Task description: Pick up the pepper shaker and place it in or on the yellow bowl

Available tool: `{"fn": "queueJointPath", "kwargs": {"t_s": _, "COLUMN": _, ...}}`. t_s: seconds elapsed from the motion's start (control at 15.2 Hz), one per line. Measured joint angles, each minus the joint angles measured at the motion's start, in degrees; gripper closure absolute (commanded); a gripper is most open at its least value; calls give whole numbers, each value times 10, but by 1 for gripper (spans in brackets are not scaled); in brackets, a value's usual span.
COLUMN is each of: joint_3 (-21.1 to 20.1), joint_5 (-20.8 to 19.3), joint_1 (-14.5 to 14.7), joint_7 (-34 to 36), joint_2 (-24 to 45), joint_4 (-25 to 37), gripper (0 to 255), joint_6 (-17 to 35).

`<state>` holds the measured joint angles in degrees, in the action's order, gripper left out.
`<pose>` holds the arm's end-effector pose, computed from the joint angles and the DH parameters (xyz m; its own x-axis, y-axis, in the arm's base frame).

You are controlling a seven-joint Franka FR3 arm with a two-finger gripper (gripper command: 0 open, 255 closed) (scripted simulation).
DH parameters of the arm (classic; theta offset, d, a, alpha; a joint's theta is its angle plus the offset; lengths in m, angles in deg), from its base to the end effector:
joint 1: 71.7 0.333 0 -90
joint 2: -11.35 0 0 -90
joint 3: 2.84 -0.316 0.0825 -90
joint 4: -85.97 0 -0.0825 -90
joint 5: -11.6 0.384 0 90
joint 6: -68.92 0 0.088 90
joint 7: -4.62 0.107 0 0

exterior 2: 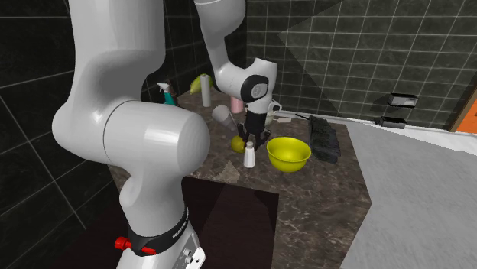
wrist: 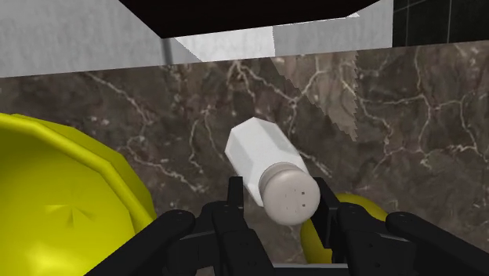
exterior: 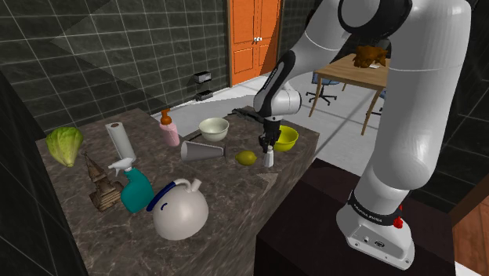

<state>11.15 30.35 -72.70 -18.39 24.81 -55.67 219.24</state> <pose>0.4498 -0.1331 0.1969 0.9888 -0.1433 -0.0413 -0.1470 -0.9832 -0.1086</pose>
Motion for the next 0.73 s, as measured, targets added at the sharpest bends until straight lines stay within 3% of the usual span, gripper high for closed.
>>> {"fn": "queueJointPath", "kwargs": {"t_s": 0.73, "joint_3": 22, "joint_5": -67, "joint_1": 12, "joint_7": 54, "joint_2": -86, "joint_4": -5, "gripper": 255, "joint_6": -73}}
